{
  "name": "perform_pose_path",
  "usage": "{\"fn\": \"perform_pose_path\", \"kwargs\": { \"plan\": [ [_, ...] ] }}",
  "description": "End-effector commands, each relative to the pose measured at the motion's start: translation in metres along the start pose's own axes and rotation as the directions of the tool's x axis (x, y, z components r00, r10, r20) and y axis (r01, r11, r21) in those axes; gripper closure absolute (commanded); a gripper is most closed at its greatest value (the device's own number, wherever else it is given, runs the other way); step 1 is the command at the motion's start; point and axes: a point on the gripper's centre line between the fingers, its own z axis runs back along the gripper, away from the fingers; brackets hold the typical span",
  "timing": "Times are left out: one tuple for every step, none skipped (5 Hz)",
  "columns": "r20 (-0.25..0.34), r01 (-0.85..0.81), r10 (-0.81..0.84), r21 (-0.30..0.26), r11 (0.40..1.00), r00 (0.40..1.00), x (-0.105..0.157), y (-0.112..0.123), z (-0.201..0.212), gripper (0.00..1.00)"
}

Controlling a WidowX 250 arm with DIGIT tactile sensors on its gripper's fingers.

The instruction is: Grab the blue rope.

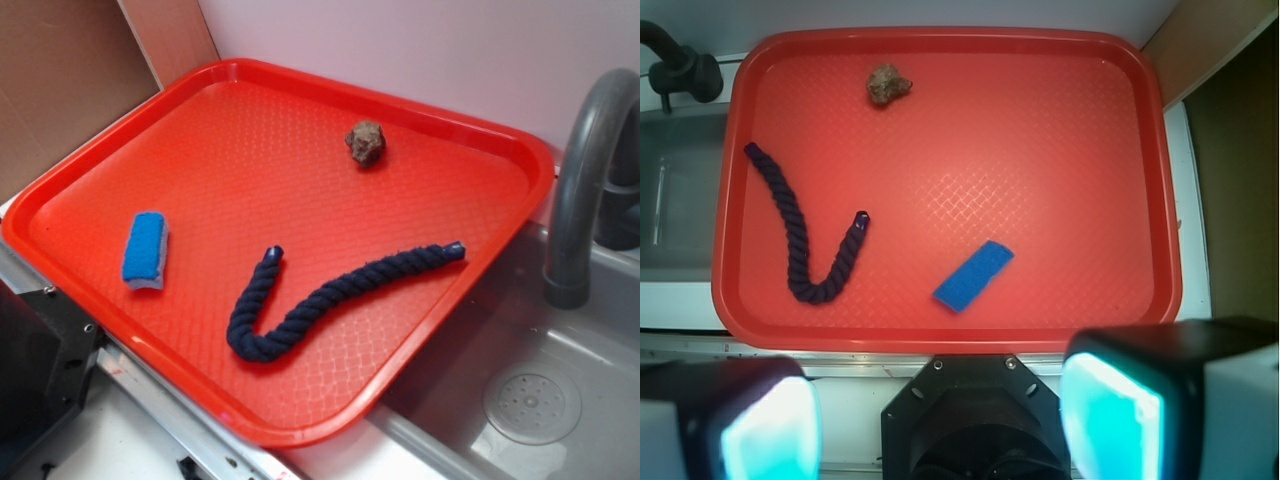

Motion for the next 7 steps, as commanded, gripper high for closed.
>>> {"fn": "perform_pose_path", "kwargs": {
  "plan": [
    [0.0, 0.0, 0.0, 0.0, 1.0, 1.0, 0.0, 0.0, 0.0, 0.0],
    [0.062, 0.151, -0.147, -0.05, 0.987, 0.987, 0.012, -0.032, -0.011, 0.0],
    [0.001, 0.297, -0.297, -0.005, 0.955, 0.955, 0.031, -0.078, -0.043, 0.0],
    [-0.018, 0.382, -0.382, 0.004, 0.924, 0.924, 0.042, -0.102, -0.07, 0.0],
    [-0.044, 0.393, -0.392, 0.025, 0.919, 0.919, 0.053, -0.117, -0.1, 0.0],
    [-0.06, 0.435, -0.431, 0.071, 0.898, 0.9, 0.065, -0.126, -0.14, 0.0],
    [-0.131, 0.462, -0.451, 0.069, 0.884, 0.883, 0.066, -0.129, -0.17, 0.0]
  ]
}}
